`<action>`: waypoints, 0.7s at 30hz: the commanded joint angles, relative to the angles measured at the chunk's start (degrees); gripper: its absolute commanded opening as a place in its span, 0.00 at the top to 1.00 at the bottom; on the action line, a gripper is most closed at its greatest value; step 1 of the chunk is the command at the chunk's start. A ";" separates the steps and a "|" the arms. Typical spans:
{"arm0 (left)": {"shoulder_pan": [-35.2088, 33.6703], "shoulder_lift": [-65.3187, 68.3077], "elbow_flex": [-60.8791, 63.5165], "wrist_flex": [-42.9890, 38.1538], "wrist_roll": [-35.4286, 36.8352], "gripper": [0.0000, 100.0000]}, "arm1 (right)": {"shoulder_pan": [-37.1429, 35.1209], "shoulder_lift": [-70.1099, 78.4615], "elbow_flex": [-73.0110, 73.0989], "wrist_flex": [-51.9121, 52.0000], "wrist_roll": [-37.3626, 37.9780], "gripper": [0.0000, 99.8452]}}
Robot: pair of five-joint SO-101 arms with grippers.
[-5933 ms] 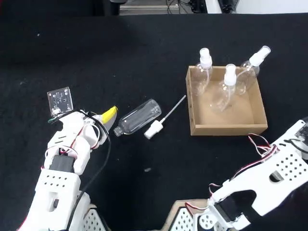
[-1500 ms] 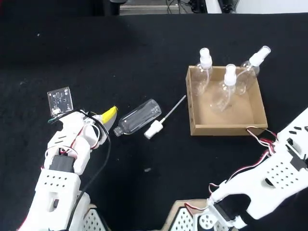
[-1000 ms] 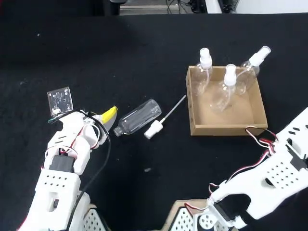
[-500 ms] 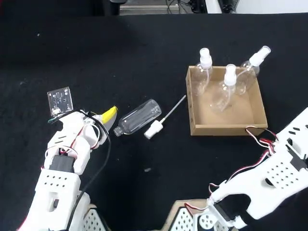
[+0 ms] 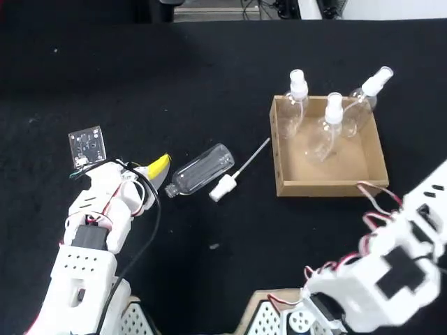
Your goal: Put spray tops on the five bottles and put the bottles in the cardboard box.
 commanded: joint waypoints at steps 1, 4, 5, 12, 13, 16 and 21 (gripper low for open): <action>-0.48 -0.97 -0.48 -1.32 -0.44 0.71 | -3.78 -13.14 5.14 3.43 -0.09 0.99; -0.31 -0.97 -0.48 -1.32 -0.44 0.71 | -6.95 -20.53 9.71 7.74 -0.18 0.99; -0.22 -0.97 -0.48 -1.32 -0.44 0.71 | -8.09 -22.99 10.95 9.41 -0.18 0.99; -0.40 -0.97 -0.48 -1.32 -0.44 0.71 | -12.57 -39.87 16.84 25.05 -0.18 0.99; -0.40 -0.97 -0.48 -1.32 -0.44 0.71 | -13.01 -42.59 17.63 27.78 -0.18 0.99; -0.31 -0.97 -0.57 -1.32 -0.44 0.71 | -15.03 -50.86 20.18 36.84 -0.18 0.99; -0.31 -0.97 -0.57 -1.32 -0.44 0.71 | -19.69 -64.31 23.16 52.66 -0.18 0.99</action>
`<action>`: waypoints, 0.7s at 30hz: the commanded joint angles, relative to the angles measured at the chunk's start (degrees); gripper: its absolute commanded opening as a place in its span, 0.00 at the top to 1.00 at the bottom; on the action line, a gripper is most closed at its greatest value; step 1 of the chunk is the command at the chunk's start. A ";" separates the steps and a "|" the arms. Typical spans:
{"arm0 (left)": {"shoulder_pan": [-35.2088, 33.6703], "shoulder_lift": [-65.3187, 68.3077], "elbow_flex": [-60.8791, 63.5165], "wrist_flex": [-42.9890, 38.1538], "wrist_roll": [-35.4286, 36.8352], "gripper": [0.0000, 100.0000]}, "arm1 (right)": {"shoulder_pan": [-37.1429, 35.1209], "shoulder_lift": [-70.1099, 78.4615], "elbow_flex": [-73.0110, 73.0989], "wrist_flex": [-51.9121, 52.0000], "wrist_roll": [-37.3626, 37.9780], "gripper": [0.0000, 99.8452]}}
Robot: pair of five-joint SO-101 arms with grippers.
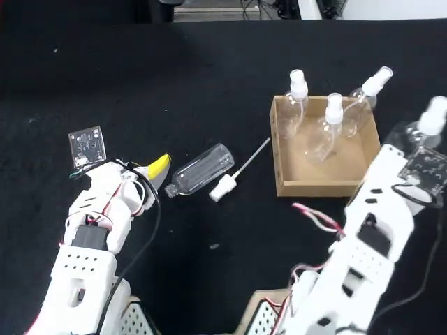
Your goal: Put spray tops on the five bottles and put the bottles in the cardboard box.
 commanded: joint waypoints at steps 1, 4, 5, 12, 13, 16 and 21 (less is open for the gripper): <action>-0.31 -0.97 -0.57 -1.32 -0.44 0.71 | -3.87 -11.30 0.75 10.81 -0.18 0.99; -0.31 -0.97 -0.57 -1.32 -0.44 0.71 | -6.24 -19.03 3.74 16.35 -1.85 0.99; -0.22 -0.97 -0.57 -1.32 -0.44 0.71 | -6.86 -21.67 4.97 17.05 -3.16 0.99; -0.22 -0.97 -0.48 -1.32 -0.44 0.71 | -12.22 -40.66 16.40 17.85 -5.27 0.99; -0.22 -0.97 -0.48 -1.32 -0.44 0.71 | -12.66 -43.38 17.98 17.85 -5.27 0.99; -0.22 -0.97 -0.48 -1.32 -0.44 0.71 | -13.54 -50.51 19.21 22.24 -5.45 0.99; -0.22 -0.97 -0.48 -1.32 -0.44 0.71 | -17.76 -52.62 15.87 30.15 -5.45 0.99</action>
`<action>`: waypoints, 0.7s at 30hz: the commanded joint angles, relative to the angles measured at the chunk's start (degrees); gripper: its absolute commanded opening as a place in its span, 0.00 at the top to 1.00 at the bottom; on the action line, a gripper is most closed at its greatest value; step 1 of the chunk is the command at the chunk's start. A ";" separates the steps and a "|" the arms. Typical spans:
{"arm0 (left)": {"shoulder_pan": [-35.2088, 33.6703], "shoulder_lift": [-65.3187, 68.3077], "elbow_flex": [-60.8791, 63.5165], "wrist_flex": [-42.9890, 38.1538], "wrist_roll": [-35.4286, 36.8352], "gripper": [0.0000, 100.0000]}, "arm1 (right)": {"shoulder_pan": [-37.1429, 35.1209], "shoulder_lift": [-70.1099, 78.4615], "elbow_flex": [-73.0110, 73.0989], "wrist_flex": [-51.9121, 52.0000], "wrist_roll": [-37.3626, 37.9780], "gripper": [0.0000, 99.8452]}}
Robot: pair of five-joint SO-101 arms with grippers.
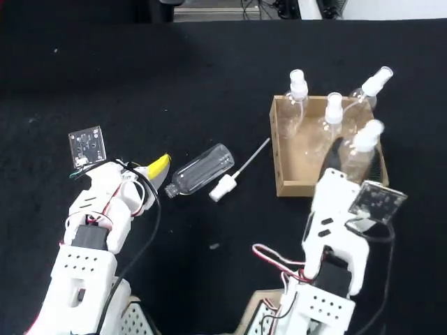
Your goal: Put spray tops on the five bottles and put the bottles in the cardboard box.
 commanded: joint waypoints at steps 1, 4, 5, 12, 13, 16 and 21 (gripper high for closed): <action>-0.22 -0.97 -0.48 -1.32 -0.44 0.71 | -3.52 -5.05 -3.82 2.02 -0.35 0.99; -0.40 -0.97 -0.48 -1.32 -0.44 0.71 | -6.95 -5.49 -4.35 2.02 -0.35 0.99; -0.40 -0.97 -0.48 -1.32 -0.44 0.71 | -8.26 -5.58 -4.44 2.02 -0.35 0.99; -0.48 -0.97 -0.48 -1.32 -0.44 0.71 | -15.47 -5.58 -3.21 -6.51 0.26 0.99; -0.48 -0.97 -0.48 -1.32 -0.44 0.71 | -15.65 -5.58 -3.12 -8.62 0.26 0.99; -0.40 -0.97 -0.48 -1.32 -0.44 0.71 | -15.74 -5.58 -3.56 -11.69 0.26 0.99; -0.31 -0.97 -0.57 -1.32 -0.44 0.71 | -15.38 -5.58 -2.59 -11.87 -0.18 0.99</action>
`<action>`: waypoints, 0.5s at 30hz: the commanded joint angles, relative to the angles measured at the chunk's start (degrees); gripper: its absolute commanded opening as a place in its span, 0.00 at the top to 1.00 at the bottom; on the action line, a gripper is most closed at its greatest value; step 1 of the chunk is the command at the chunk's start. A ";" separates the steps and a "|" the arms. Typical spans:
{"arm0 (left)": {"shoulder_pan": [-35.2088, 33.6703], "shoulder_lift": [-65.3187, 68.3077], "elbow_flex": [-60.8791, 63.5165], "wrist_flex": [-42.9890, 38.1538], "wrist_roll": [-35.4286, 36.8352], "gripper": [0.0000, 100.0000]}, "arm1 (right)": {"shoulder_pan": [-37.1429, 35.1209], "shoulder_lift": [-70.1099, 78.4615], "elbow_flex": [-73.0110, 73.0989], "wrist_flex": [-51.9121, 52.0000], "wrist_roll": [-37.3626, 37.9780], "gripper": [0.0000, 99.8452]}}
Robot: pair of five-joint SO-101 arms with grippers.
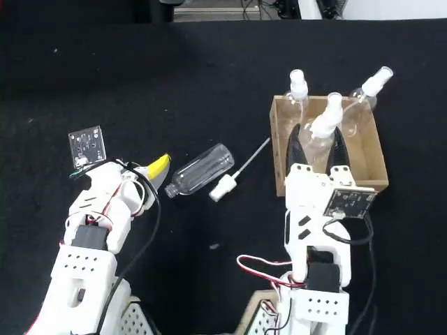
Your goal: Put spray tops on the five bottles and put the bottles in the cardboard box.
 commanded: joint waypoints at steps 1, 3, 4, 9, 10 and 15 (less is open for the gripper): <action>-0.31 -0.97 -0.57 -1.32 -0.44 0.71 | -0.62 -5.58 -3.21 -2.73 -0.26 0.99; -0.31 -0.97 -0.57 -1.32 -0.44 0.71 | -0.97 -5.58 -7.25 -2.20 -0.35 0.99; -0.31 -0.97 -0.57 -1.32 -0.44 0.71 | -0.97 -5.32 -10.07 -1.58 -0.88 0.99; -0.13 -0.97 -0.66 -1.32 -0.44 0.71 | -3.08 -0.92 -28.97 8.88 1.14 0.99; -0.13 -0.97 -0.66 -1.32 -0.44 0.71 | -4.40 1.54 -33.01 11.08 3.25 0.99; -0.13 -0.97 -0.57 -1.32 -0.44 0.71 | -8.88 19.21 -49.19 17.58 8.35 0.99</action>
